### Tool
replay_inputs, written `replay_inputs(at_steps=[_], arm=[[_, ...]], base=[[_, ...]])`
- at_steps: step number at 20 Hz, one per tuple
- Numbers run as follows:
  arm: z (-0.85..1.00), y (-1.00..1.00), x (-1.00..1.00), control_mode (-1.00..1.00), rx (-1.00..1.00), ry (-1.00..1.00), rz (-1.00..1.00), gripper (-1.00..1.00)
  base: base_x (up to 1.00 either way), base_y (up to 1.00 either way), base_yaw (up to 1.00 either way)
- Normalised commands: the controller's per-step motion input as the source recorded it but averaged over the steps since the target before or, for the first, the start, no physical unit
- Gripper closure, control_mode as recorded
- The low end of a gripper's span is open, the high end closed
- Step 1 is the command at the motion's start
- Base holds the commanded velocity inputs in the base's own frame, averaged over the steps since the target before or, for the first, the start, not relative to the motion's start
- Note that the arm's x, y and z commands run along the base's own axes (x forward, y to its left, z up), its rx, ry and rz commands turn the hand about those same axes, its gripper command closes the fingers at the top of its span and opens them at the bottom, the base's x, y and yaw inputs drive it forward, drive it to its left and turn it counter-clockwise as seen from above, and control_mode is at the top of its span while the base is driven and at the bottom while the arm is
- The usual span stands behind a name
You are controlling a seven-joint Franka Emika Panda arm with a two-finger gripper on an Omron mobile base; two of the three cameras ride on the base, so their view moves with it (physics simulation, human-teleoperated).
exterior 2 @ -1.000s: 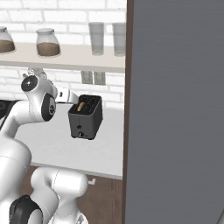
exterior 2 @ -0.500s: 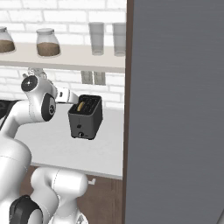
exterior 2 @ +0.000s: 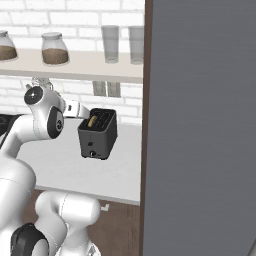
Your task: Start the toaster. Once the lever pops up, take the bread to the plate on the dining counter.
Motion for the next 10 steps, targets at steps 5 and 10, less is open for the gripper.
replay_inputs(at_steps=[5, 10], arm=[[0.00, 0.00, 0.00, -1.00, 0.00, 0.00, 0.00, -1.00], [0.00, 0.00, 0.00, -1.00, 0.00, 0.00, 0.00, -1.00]], base=[[0.00, 0.00, 0.00], [0.00, 0.00, 0.00]])
